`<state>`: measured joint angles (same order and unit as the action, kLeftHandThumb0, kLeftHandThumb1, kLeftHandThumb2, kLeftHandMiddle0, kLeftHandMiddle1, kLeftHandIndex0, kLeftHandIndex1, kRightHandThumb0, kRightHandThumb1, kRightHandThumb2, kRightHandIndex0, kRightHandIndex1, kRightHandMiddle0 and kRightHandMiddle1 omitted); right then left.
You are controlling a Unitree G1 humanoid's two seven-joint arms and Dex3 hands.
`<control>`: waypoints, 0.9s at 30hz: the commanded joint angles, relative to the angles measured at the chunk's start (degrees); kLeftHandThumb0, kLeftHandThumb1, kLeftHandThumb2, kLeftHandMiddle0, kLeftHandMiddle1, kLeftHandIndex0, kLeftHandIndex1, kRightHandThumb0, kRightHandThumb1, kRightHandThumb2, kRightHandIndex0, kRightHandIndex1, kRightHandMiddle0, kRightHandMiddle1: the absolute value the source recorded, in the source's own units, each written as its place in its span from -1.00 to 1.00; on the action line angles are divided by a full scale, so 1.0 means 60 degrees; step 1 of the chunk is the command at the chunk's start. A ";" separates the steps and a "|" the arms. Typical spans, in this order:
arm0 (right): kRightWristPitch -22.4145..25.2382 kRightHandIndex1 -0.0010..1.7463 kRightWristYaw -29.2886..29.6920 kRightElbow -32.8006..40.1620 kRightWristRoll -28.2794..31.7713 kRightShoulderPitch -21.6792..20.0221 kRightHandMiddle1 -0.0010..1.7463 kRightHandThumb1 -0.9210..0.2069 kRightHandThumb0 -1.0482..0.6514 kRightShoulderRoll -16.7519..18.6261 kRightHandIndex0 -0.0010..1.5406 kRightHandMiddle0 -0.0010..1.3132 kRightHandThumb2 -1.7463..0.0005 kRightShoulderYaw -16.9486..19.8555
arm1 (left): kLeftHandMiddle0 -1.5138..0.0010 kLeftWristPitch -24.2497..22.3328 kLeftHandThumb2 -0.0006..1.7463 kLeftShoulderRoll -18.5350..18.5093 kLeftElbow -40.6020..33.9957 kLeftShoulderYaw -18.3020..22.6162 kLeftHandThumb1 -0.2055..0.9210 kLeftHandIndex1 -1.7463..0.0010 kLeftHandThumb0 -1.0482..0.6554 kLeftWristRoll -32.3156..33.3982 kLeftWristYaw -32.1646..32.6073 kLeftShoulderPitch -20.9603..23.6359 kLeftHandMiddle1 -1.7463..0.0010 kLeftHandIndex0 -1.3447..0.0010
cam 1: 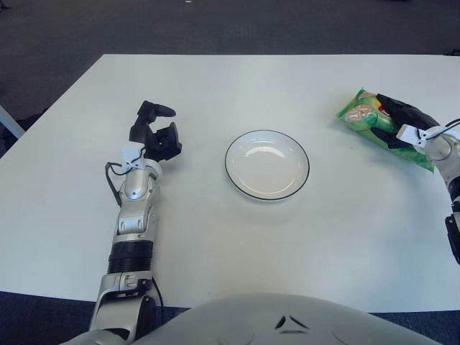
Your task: Put the snack into the plate.
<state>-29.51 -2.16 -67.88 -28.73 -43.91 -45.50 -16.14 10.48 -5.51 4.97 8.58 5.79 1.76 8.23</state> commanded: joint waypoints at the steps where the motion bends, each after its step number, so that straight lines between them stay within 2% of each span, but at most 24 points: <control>1: 0.0412 -1.00 -0.0088 -0.0312 -0.0354 0.0469 -0.78 -1.00 -1.00 0.0221 -1.00 -0.99 -0.05 -0.0335 | -0.72 0.0139 0.18 0.0676 0.0828 -0.0255 0.34 -1.00 -0.25 -0.0157 0.0130 -0.1538 -1.00 0.36; 3: 0.0895 -1.00 0.0027 -0.0302 -0.0417 0.0450 -0.56 -1.00 -0.99 0.0262 -1.00 -0.99 0.00 -0.0404 | -0.72 0.0145 0.18 0.0678 0.0845 -0.0259 0.34 -1.00 -0.25 -0.0172 0.0144 -0.1524 -1.00 0.36; 5: 0.1299 -0.98 0.0268 -0.0240 -0.0501 0.0465 -0.09 -1.00 -0.93 0.0293 -0.97 -1.00 0.11 -0.0480 | -0.72 0.0168 0.18 0.0677 0.0855 -0.0257 0.33 -1.00 -0.25 -0.0171 0.0138 -0.1523 -1.00 0.36; 6: 0.1406 -0.94 0.0380 -0.0206 -0.0528 0.0481 0.07 -0.97 -0.88 0.0298 -0.92 -1.00 0.14 -0.0514 | -0.72 0.0180 0.18 0.0678 0.0859 -0.0256 0.33 -1.00 -0.25 -0.0169 0.0134 -0.1523 -1.00 0.36; 7: 0.1482 -0.68 0.0454 -0.0176 -0.0541 0.0493 0.32 -0.88 -0.81 0.0300 -0.95 -1.00 0.15 -0.0541 | -0.72 0.0188 0.18 0.0678 0.0861 -0.0254 0.33 -1.00 -0.25 -0.0169 0.0131 -0.1523 -1.00 0.36; 8: 0.1590 -0.52 0.0653 -0.0143 -0.0607 0.0522 0.47 -0.83 -0.77 0.0307 -0.97 -1.00 0.15 -0.0598 | -0.71 0.0207 0.18 0.0683 0.0865 -0.0251 0.34 -1.00 -0.25 -0.0165 0.0129 -0.1524 -1.00 0.36; 9: 0.1664 -0.35 0.0786 -0.0118 -0.0651 0.0542 0.56 -0.77 -0.71 0.0312 -0.97 -0.97 0.13 -0.0639 | -0.71 0.0219 0.18 0.0686 0.0867 -0.0249 0.34 -1.00 -0.25 -0.0163 0.0129 -0.1524 -1.00 0.36; 10: 0.1789 -0.09 0.1065 -0.0119 -0.0765 0.0564 0.69 -0.62 -0.63 0.0331 -0.98 -0.94 0.05 -0.0715 | -0.71 0.0228 0.18 0.0700 0.0862 -0.0252 0.34 -1.00 -0.25 -0.0171 0.0147 -0.1527 -1.00 0.36; 11: 0.1878 0.28 0.1260 -0.0119 -0.0841 0.0579 0.80 -0.56 -0.49 0.0344 -0.99 -0.75 0.00 -0.0770 | -0.71 0.0235 0.18 0.0710 0.0859 -0.0255 0.34 -1.00 -0.25 -0.0177 0.0162 -0.1528 -1.00 0.36; 14: 0.2195 0.76 0.1768 -0.0126 -0.0983 0.0593 0.93 -0.36 -0.33 0.0410 -1.00 -0.45 -0.15 -0.0897 | -0.71 0.0227 0.18 0.0737 0.0842 -0.0260 0.34 -1.00 -0.25 -0.0222 0.0243 -0.1525 -1.00 0.36; 16: 0.2335 0.88 0.2024 -0.0096 -0.0981 0.0611 0.97 -0.28 -0.30 0.0438 -1.00 -0.36 -0.22 -0.0909 | -0.71 0.0216 0.18 0.0745 0.0836 -0.0260 0.33 -1.00 -0.25 -0.0238 0.0278 -0.1523 -1.00 0.36; 17: 0.2387 0.87 0.2148 -0.0087 -0.0979 0.0615 0.97 -0.17 -0.19 0.0450 -0.86 -0.27 -0.30 -0.0902 | -0.71 0.0209 0.18 0.0746 0.0834 -0.0261 0.33 -1.00 -0.25 -0.0240 0.0289 -0.1522 -1.00 0.36; 19: 0.2520 0.82 0.2452 -0.0043 -0.0931 0.0639 0.99 0.18 0.06 0.0480 -0.47 -0.02 -0.53 -0.0846 | -0.71 0.0202 0.18 0.0742 0.0832 -0.0267 0.33 -1.00 -0.25 -0.0236 0.0303 -0.1520 -1.00 0.36; 22: 0.2601 0.70 0.2719 -0.0016 -0.0647 0.0681 1.00 0.45 0.18 0.0578 -0.11 0.11 -0.69 -0.0619 | -0.71 0.0261 0.18 0.0720 0.0868 -0.0276 0.33 -1.00 -0.25 -0.0203 0.0277 -0.1515 -1.00 0.36; 24: 0.2600 0.63 0.2819 0.0002 -0.0469 0.0700 1.00 0.56 0.21 0.0635 0.04 0.14 -0.75 -0.0462 | -0.71 0.0287 0.19 0.0695 0.0892 -0.0282 0.32 -1.00 -0.25 -0.0183 0.0239 -0.1511 -1.00 0.36; 27: 0.2561 0.61 0.2937 0.0045 -0.0358 0.0694 1.00 0.61 0.23 0.0703 0.12 0.13 -0.77 -0.0312 | -0.71 0.0322 0.19 0.0643 0.0932 -0.0294 0.32 -1.00 -0.25 -0.0184 0.0180 -0.1505 -1.00 0.36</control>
<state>-15.70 16.73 -66.20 -31.64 -43.87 -44.01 -18.08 11.52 -5.44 5.03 8.20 5.19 2.82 8.24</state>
